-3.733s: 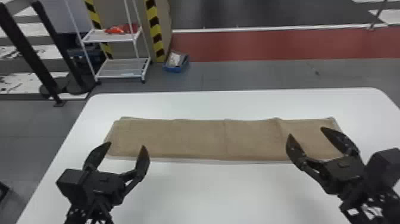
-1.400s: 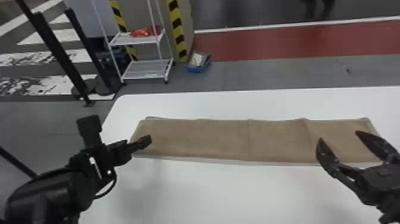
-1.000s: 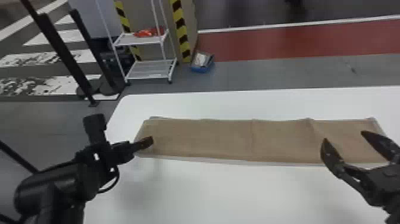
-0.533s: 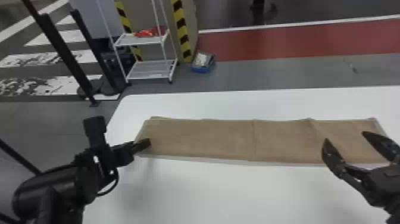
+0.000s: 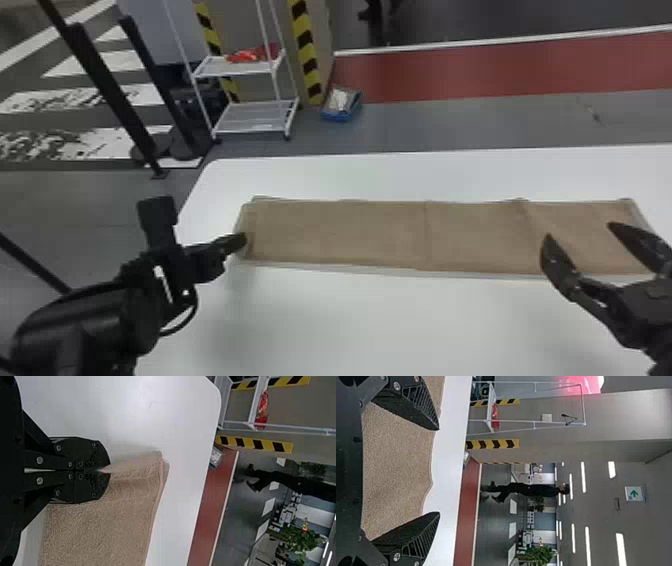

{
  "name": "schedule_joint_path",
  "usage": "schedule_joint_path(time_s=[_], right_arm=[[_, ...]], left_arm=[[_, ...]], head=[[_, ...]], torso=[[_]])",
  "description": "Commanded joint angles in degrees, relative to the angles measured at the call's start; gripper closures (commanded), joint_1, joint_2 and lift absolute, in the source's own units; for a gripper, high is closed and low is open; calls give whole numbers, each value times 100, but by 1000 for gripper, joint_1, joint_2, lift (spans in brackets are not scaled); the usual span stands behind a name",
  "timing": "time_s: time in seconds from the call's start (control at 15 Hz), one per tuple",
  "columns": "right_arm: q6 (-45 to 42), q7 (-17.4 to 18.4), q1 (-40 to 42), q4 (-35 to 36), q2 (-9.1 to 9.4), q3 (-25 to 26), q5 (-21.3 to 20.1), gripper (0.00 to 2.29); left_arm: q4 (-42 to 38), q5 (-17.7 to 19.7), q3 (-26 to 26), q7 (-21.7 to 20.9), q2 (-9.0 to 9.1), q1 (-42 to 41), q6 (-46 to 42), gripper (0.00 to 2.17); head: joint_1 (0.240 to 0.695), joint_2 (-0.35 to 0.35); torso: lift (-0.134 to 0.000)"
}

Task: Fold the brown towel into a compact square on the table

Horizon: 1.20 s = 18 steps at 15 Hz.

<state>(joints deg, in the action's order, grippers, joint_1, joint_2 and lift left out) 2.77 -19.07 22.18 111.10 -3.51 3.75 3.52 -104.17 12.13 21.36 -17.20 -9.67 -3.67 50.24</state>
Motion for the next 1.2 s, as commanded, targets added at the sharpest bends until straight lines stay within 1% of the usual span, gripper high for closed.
schedule_joint_path(time_s=[0.0,0.13,0.2,0.27,0.33,0.53,0.6,0.67,0.8,0.87,0.93,1.0,1.07,1.13], right_arm=[[0,0,14,0,-1,21,8,130],[0,0,14,-18,8,21,8,130],[0,0,14,-18,26,21,-1,130],[0,0,14,-18,26,12,-9,130],[0,0,14,-18,34,3,-9,130],[-35,0,41,-9,43,3,-9,130],[-53,0,67,0,43,3,-9,130],[-70,0,76,8,43,3,-1,130],[-105,0,102,8,43,3,-1,130],[-123,0,120,8,43,12,-1,130],[-140,0,146,17,34,21,-1,130],[-176,0,181,35,34,29,-1,130],[-193,0,208,35,34,47,-1,130],[-263,0,234,35,34,56,-1,130]], left_arm=[[-165,9,-9,-38,35,-46,17,2145],[-719,71,-79,-3,96,-204,35,2145],[-1079,123,-202,68,123,-283,70,2145],[-1369,150,-307,112,193,-301,246,2145],[-1677,158,-448,164,281,-301,421,2145],[-2301,150,-1107,419,369,-239,738,2145],[-2424,115,-1371,498,413,-160,914,2145],[-2485,88,-1599,613,457,-55,984,2145],[-2529,18,-2162,999,606,218,984,2145],[-2538,-52,-2390,1122,729,341,984,2142],[-2494,-211,-2680,1210,861,490,984,2145],[-2450,-430,-2953,1219,981,640,984,2145],[-2424,-589,-3164,1219,981,728,984,2145],[-2292,-650,-3313,1228,981,754,984,2145]], head=[[695,210],[695,205],[695,201],[695,195],[695,173],[695,119],[695,102],[695,62],[695,21],[695,1],[695,-16],[695,-56],[695,-80],[695,-103]], torso=[[-125],[-125],[-125],[-125],[-125],[-125],[-125],[-125],[-125],[-125],[-125],[-125],[-125],[-125]])
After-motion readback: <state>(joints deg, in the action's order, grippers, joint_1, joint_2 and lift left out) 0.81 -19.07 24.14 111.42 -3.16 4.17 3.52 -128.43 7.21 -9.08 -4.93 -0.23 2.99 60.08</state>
